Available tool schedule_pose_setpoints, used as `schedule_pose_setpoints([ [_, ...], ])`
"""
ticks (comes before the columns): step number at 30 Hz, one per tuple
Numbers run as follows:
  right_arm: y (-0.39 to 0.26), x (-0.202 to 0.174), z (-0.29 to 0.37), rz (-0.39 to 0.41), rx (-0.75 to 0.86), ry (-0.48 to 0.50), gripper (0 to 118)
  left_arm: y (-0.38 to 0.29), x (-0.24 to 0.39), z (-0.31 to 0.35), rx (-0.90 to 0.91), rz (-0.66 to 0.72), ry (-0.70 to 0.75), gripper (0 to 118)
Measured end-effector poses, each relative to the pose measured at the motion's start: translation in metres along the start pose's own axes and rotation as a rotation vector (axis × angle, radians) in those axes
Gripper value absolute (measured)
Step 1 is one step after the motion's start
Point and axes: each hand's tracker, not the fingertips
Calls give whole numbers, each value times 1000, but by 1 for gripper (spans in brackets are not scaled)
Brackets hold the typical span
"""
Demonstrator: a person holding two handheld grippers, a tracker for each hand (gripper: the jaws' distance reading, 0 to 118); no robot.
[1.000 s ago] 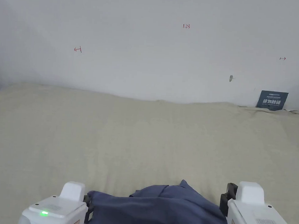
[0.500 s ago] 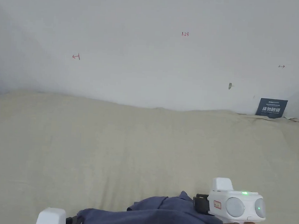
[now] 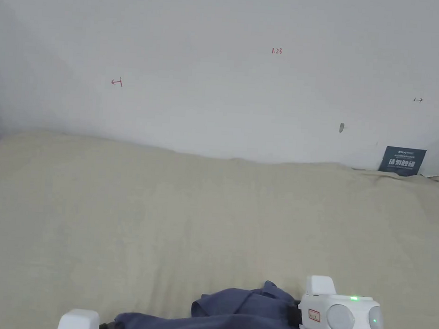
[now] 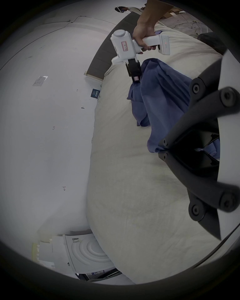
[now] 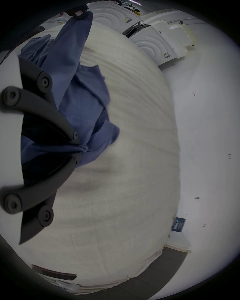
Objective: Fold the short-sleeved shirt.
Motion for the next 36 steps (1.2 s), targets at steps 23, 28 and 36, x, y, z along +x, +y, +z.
schedule_pose_setpoints([
  [23,38,-14,202,11,514,-162,8,162,-59,49,271,-40,118,0],
  [28,67,-29,217,14,574,-190,8,195,-55,52,290,-59,141,0],
  [36,127,-37,214,17,632,-240,7,234,-50,37,302,-80,174,0],
])
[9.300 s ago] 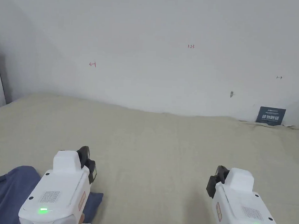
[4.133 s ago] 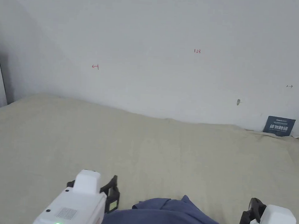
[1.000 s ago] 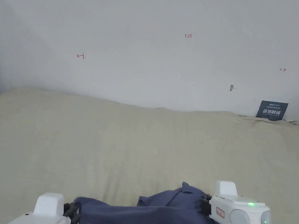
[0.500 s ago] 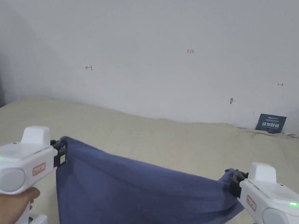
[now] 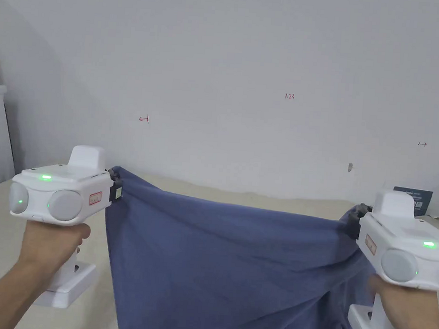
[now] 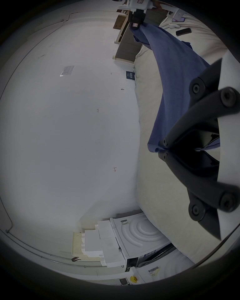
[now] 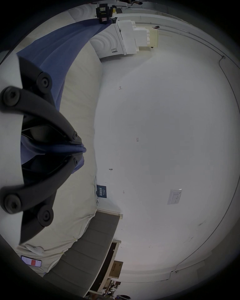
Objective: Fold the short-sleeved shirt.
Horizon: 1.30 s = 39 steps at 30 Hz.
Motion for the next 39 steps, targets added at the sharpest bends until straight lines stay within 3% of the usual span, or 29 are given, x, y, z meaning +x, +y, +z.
schedule_pose_setpoints([
  [12,47,-7,-79,32,26,-38,7,45,2,-65,4,3,39,0],
  [22,20,-7,-113,42,-2,-51,7,25,13,-99,-6,-3,46,0],
  [34,-49,2,-45,97,-47,-34,7,-53,11,-50,-50,-24,4,0],
  [39,-84,6,-3,97,-57,-42,7,-93,10,-12,-68,40,-3,0],
])
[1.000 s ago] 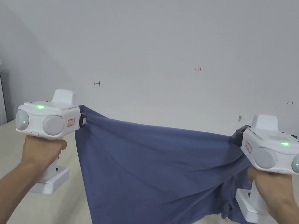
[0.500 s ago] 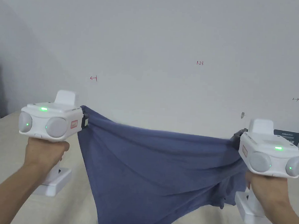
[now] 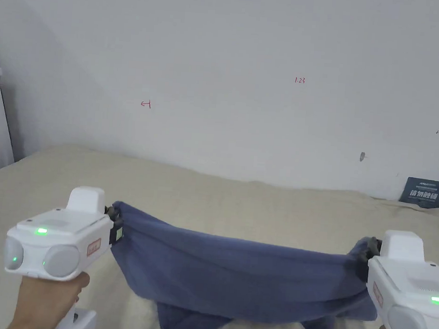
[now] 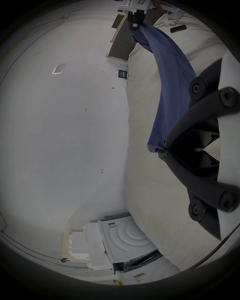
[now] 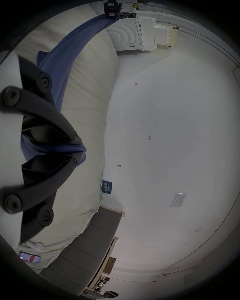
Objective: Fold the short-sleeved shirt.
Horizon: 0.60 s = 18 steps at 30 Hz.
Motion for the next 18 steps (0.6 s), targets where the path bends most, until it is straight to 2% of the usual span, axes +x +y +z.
schedule_pose_setpoints([
  [8,-61,3,69,6,-36,-9,7,-71,-12,64,-29,42,-18,0],
  [12,-93,0,103,29,-72,-13,7,-105,-15,94,-61,8,-15,0],
  [18,-159,-5,140,4,-210,-13,7,-172,-19,122,-174,1,-5,0],
])
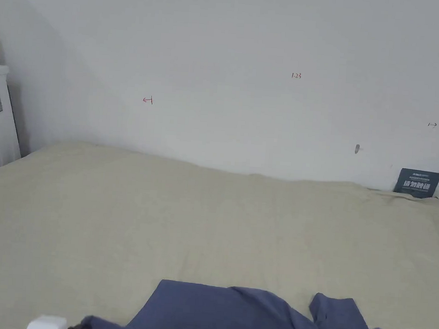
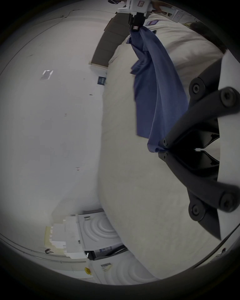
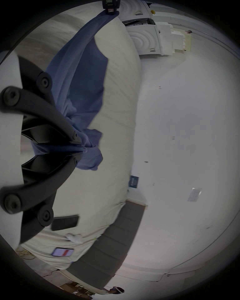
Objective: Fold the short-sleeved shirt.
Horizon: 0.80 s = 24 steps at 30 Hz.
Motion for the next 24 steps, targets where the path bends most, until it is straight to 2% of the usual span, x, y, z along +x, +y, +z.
schedule_pose_setpoints([
  [4,-47,-2,-3,-60,-107,-7,7,-44,-2,-4,-104,-9,1,0],
  [9,-75,-4,-12,-57,-153,-24,8,-72,5,-6,-166,-22,6,0],
  [16,-85,-7,-16,-36,-160,-24,10,-88,2,-18,-201,34,4,0],
  [19,-76,-5,-7,-42,-151,-18,22,-89,-2,-16,-191,60,-8,0],
  [22,-63,1,4,-61,-105,-19,55,-79,-5,-4,-141,84,-29,18],
  [23,-57,2,8,-58,-87,-17,57,-74,-6,0,-122,80,-28,26],
  [24,-53,3,10,-58,-74,-13,57,-69,-7,4,-107,79,-25,26],
])
